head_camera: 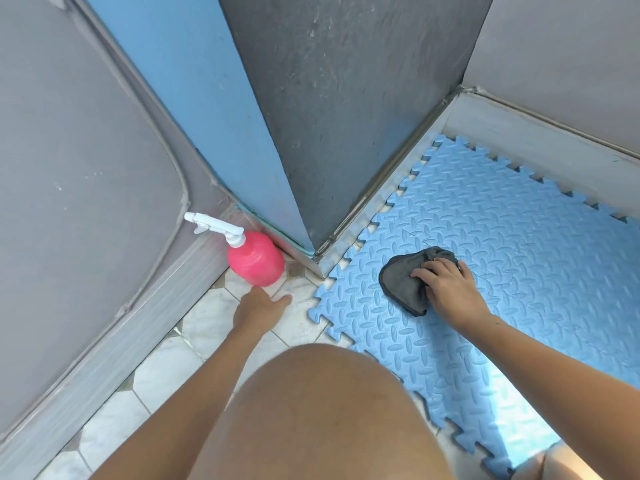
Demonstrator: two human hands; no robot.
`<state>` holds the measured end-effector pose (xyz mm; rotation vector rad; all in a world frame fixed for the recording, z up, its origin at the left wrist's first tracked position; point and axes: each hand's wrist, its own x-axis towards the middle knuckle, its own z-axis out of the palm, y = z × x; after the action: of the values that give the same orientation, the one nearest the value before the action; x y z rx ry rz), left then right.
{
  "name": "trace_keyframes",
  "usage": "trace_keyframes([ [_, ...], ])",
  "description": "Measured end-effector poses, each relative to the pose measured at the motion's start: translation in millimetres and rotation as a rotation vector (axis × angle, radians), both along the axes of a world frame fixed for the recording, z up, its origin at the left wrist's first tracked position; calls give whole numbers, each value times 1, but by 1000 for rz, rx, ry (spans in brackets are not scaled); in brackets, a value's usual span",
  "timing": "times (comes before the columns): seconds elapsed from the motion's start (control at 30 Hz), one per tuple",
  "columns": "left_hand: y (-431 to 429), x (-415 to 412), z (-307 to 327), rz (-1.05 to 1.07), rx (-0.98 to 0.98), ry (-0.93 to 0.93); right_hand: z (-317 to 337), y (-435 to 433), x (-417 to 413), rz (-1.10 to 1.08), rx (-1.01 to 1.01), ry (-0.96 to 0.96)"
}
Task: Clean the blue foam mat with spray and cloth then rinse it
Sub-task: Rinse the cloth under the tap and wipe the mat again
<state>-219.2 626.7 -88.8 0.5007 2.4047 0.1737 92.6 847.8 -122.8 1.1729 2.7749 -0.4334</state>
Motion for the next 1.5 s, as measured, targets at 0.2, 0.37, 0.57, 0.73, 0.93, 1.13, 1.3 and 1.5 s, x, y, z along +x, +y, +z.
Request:
trace_keyframes([
  [0.2,60,58,76,-459,384,-292,49,16,-10,-294,-508,372],
  [0.37,158,102,182,-633,764,-76,139,35,-12,-520,-894,830],
  [0.57,251,136,357,-839,1078,328,270,86,-17,-718,-914,1217],
  [0.73,325,136,475,-761,1026,625,351,112,-19,-729,-937,1406],
  [0.93,401,114,512,-938,319,1029,394,123,-28,-649,-784,1420],
  [1.13,414,105,504,-1096,192,936,394,131,-29,-651,-768,1313],
  [1.3,414,101,507,-1155,246,863,393,139,-27,-704,-753,1307],
  [1.5,417,106,505,-1263,354,839,392,143,-25,-707,-730,1273],
])
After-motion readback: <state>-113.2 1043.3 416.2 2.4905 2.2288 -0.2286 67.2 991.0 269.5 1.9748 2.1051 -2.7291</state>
